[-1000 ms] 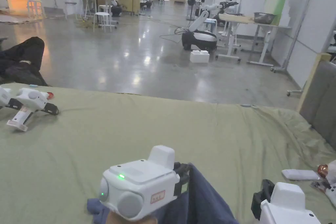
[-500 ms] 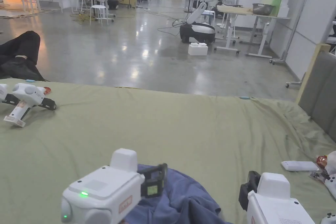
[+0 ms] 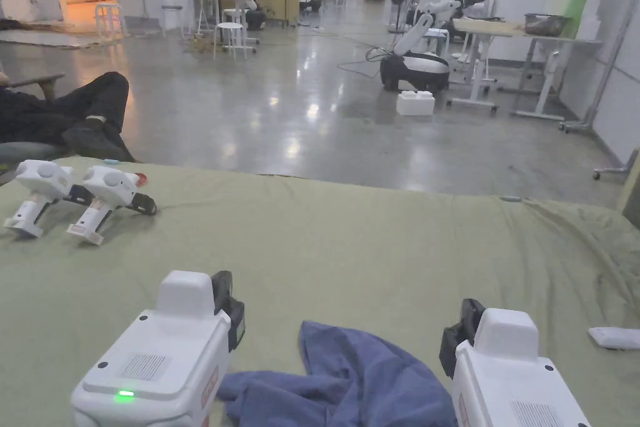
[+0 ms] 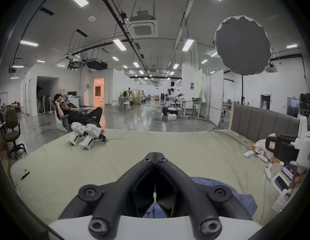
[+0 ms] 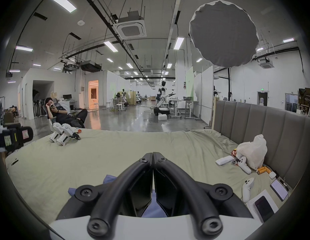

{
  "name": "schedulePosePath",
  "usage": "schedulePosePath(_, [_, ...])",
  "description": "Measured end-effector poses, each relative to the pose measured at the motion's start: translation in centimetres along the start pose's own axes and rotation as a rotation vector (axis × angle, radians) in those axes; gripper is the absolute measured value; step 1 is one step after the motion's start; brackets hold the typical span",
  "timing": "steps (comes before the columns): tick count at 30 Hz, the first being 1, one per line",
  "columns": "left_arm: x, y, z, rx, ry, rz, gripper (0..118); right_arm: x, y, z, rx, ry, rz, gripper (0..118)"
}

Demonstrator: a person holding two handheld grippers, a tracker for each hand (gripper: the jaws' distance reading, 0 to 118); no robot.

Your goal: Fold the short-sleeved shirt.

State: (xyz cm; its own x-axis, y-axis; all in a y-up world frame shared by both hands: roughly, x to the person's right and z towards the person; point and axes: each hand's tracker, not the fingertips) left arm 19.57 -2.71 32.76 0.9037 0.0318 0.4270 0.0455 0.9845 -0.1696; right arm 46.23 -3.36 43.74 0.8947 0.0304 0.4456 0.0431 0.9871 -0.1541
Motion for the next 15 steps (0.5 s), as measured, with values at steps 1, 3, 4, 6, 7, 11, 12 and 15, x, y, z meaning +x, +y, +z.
schedulePosePath(1, [-0.1,-0.2,0.1,-0.023,0.005,0.003,0,0.0,0.1,0.0,0.004,-0.003,0.002,0])
schedulePosePath(3, [-0.4,-1.0,0.1,-0.048,0.004,0.018,0,0.2,0.2,0.0,0.006,-0.002,0.0,0])
schedulePosePath(4, [-0.6,-1.4,0.0,-0.062,-0.001,0.023,0,0.2,0.3,0.0,0.007,-0.003,-0.001,0])
schedulePosePath(6, [-2.5,-1.6,-1.8,-0.107,-0.004,0.035,0,0.4,0.3,0.0,0.005,-0.005,-0.001,0])
schedulePosePath(7, [-2.9,-1.9,-2.2,-0.123,-0.004,0.043,0,0.5,0.2,0.0,0.002,-0.006,0.0,0])
schedulePosePath(11, [-4.4,-3.8,-4.5,-0.278,-0.02,0.108,0,1.0,-0.7,-0.3,-0.028,-0.003,0.008,0])
schedulePosePath(12, [-5.0,-4.4,-5.6,-0.329,-0.017,0.122,0,1.1,-0.9,-0.4,-0.037,-0.005,0.011,0])
schedulePosePath(15, [-7.2,-6.0,-9.7,-0.484,-0.039,0.176,0,1.8,-1.7,-0.9,-0.064,-0.013,0.012,0])
